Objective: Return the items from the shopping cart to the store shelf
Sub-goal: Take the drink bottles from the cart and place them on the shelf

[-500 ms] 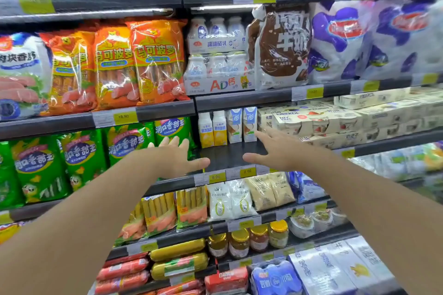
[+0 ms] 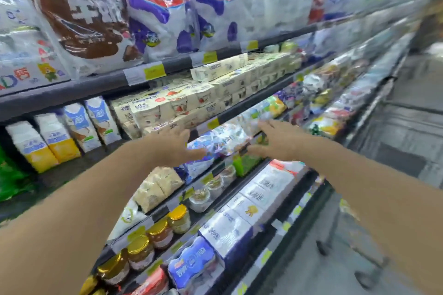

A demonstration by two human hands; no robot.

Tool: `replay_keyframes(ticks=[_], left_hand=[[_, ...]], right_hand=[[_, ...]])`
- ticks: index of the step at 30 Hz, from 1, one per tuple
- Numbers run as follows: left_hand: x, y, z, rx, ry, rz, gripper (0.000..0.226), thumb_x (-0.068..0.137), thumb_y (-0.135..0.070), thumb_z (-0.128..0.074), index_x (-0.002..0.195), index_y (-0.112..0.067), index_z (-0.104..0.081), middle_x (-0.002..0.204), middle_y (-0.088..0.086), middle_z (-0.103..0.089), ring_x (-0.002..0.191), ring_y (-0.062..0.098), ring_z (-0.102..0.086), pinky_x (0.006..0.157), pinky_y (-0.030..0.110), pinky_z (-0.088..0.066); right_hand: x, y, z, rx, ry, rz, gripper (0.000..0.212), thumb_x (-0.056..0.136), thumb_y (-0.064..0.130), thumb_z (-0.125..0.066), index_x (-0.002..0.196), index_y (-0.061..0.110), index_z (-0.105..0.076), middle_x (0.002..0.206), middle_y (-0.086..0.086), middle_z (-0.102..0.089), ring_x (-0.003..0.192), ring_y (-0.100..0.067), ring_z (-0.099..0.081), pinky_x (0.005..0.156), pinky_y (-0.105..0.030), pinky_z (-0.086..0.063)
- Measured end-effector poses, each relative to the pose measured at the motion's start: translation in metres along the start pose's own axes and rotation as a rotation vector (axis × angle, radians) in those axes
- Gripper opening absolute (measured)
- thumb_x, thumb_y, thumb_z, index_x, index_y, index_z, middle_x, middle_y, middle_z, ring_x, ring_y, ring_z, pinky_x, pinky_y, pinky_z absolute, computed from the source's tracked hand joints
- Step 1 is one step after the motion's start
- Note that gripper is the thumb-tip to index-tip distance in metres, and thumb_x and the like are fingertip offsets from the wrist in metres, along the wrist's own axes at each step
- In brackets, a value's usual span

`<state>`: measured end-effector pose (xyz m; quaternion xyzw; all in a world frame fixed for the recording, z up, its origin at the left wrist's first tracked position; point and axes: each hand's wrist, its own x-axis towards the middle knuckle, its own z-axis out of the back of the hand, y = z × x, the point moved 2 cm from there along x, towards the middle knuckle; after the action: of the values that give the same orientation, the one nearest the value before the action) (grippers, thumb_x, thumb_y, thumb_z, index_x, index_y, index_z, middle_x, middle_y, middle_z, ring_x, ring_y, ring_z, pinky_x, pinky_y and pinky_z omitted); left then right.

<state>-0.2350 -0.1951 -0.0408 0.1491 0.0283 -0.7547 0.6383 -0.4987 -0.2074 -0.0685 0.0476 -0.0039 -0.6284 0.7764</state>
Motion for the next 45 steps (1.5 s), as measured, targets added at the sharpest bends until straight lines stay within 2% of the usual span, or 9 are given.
replay_keyframes(ticks=[4,8,19,24,29,35,39,42,45], left_hand=[[0.055,-0.093,0.021,0.080,-0.026,-0.136,0.117,0.065,-0.092,-0.013,0.156,-0.018,-0.007,0.164,0.009,-0.003,0.150,0.030,-0.008,0.119,0.053,-0.014],[0.102,-0.203,0.033,0.086,-0.020,-0.273,0.108,0.076,-0.085,-0.022,0.156,-0.016,-0.005,0.164,0.011,-0.004,0.150,0.032,-0.009,0.119,0.052,-0.016],[0.192,-0.482,0.054,0.214,-0.089,-0.660,0.116,0.069,-0.091,-0.015,0.156,-0.015,-0.006,0.164,0.011,-0.007,0.149,0.033,-0.012,0.118,0.054,-0.015],[0.251,-0.562,0.039,0.240,-0.078,-0.794,0.110,0.076,-0.087,-0.020,0.155,-0.012,-0.010,0.163,0.015,-0.010,0.149,0.033,-0.013,0.119,0.053,-0.014],[0.331,-0.620,0.042,0.245,-0.032,-0.859,0.103,0.081,-0.082,-0.022,0.157,-0.014,-0.002,0.164,0.013,-0.001,0.150,0.032,-0.002,0.120,0.054,-0.007],[0.433,-0.690,0.038,0.275,0.005,-0.998,0.101,0.082,-0.081,-0.023,0.156,-0.013,-0.008,0.163,0.014,-0.010,0.149,0.033,-0.008,0.119,0.057,-0.010],[0.483,-0.732,0.016,0.231,0.106,-1.057,0.098,0.084,-0.078,-0.028,0.154,-0.010,-0.018,0.159,0.015,-0.022,0.146,0.033,-0.019,0.117,0.053,-0.020],[0.512,-0.759,-0.022,0.194,0.214,-1.074,0.093,0.086,-0.074,-0.036,0.151,-0.009,-0.026,0.155,0.015,-0.031,0.142,0.032,-0.029,0.115,0.051,-0.027],[0.539,-0.780,-0.076,0.136,0.353,-1.026,0.092,0.088,-0.071,-0.041,0.152,-0.008,-0.022,0.154,0.017,-0.031,0.140,0.033,-0.031,0.113,0.048,-0.031]], right_hand=[[-0.026,-0.105,-0.005,-0.020,0.050,-0.176,0.106,0.080,0.086,-0.030,0.160,0.022,-0.005,0.167,-0.009,-0.009,0.152,-0.032,-0.017,0.120,-0.051,-0.026],[-0.055,-0.207,-0.010,-0.027,0.055,-0.323,0.102,0.082,0.084,-0.032,0.160,0.022,-0.008,0.167,-0.008,-0.011,0.151,-0.033,-0.019,0.118,-0.052,-0.027],[-0.135,-0.419,-0.045,0.046,0.103,-0.653,0.105,0.080,0.087,-0.029,0.159,0.020,-0.010,0.165,-0.014,-0.015,0.150,-0.033,-0.018,0.120,-0.051,-0.024],[-0.120,-0.484,-0.071,0.084,0.105,-0.735,0.133,0.054,0.102,-0.005,0.158,0.018,-0.016,0.163,-0.017,-0.021,0.148,-0.035,-0.024,0.119,-0.051,-0.026],[-0.072,-0.548,-0.087,0.113,0.123,-0.813,0.102,0.081,0.083,-0.037,0.158,0.019,-0.017,0.162,-0.015,-0.023,0.147,-0.034,-0.026,0.118,-0.049,-0.027],[-0.001,-0.621,-0.108,0.210,0.189,-0.902,0.098,0.086,0.078,-0.037,0.159,0.019,-0.011,0.166,-0.014,-0.013,0.153,-0.031,-0.013,0.122,-0.048,-0.017],[0.029,-0.661,-0.143,0.316,0.199,-0.948,0.088,0.089,0.071,-0.044,0.156,0.017,-0.022,0.161,-0.011,-0.027,0.147,-0.031,-0.026,0.119,-0.049,-0.026],[0.041,-0.693,-0.188,0.408,0.195,-0.990,0.072,0.091,0.062,-0.050,0.144,0.014,-0.040,0.142,-0.013,-0.048,0.130,-0.030,-0.046,0.107,-0.045,-0.041],[0.050,-0.721,-0.240,0.534,0.203,-1.036,0.048,0.094,0.049,-0.056,0.119,0.008,-0.055,0.116,-0.015,-0.062,0.096,-0.025,-0.056,0.078,-0.034,-0.047]])
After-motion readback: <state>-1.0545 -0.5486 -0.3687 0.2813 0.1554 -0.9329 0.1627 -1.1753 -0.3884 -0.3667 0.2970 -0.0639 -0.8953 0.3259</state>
